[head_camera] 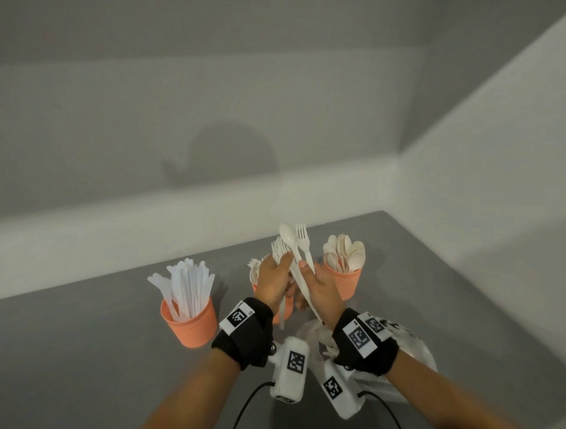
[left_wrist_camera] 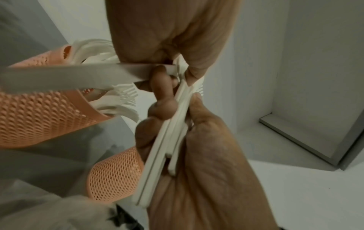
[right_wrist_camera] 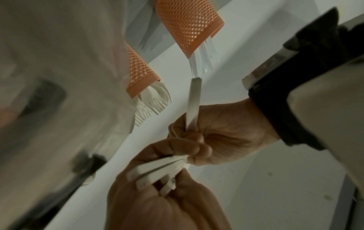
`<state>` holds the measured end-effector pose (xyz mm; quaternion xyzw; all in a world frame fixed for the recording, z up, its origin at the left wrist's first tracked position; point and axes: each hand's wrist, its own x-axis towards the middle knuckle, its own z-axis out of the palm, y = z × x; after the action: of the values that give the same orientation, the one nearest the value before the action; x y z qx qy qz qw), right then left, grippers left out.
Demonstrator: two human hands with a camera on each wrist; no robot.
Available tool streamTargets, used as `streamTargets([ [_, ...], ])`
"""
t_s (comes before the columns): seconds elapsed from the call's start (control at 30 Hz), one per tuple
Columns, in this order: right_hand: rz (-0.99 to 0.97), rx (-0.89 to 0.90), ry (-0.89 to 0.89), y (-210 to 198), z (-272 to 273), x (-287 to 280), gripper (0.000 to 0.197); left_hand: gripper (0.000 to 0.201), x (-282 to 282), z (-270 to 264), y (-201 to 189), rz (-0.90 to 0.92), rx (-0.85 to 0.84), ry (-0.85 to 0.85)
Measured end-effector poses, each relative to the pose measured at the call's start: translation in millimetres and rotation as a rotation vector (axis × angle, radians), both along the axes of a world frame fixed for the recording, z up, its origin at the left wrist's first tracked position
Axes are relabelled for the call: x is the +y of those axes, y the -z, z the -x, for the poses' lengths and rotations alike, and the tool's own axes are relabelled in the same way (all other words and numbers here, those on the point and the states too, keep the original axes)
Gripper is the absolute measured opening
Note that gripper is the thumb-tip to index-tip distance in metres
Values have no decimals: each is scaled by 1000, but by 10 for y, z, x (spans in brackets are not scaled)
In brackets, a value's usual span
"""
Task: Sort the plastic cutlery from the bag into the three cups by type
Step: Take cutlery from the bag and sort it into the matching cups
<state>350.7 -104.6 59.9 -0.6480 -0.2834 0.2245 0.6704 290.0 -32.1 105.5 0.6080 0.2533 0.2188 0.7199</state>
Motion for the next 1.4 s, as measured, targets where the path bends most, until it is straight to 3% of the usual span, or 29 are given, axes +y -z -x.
streamTargets([
  [0.2, 29, -118, 93, 68, -64, 42, 24, 29, 80, -62, 65, 59, 1, -138],
  [0.4, 44, -91, 257, 97, -180, -23, 23, 24, 324, -103, 115, 138, -92, -384],
  [0.5, 86, -239, 267, 108, -192, -22, 29, 31, 353, -93, 126, 22, -53, -352],
  [0.6, 56, -258, 189, 80, -136, -8, 26, 29, 297, -84, 116, -67, -53, -257],
  [0.7, 40, -221, 77, 25, -79, -28, 29, 4, 251, -113, 90, -154, -83, -214],
  [0.8, 35, -136, 12, 21, -77, -37, 34, 22, 246, -125, 85, -203, -115, -211],
  [0.9, 46, -113, 6, 53, -91, -27, 45, 23, 257, -118, 92, -220, -123, -188],
  [1.07, 72, -99, -37, 33, -69, -37, 49, 15, 297, -116, 147, -202, -86, -177],
  [1.3, 21, 23, -26, -34, -42, -17, 29, 8, 253, -117, 168, -107, -62, -246],
  [1.4, 19, -4, 3, -4, -24, 12, 26, 8, 193, -152, 160, -12, -67, -215],
])
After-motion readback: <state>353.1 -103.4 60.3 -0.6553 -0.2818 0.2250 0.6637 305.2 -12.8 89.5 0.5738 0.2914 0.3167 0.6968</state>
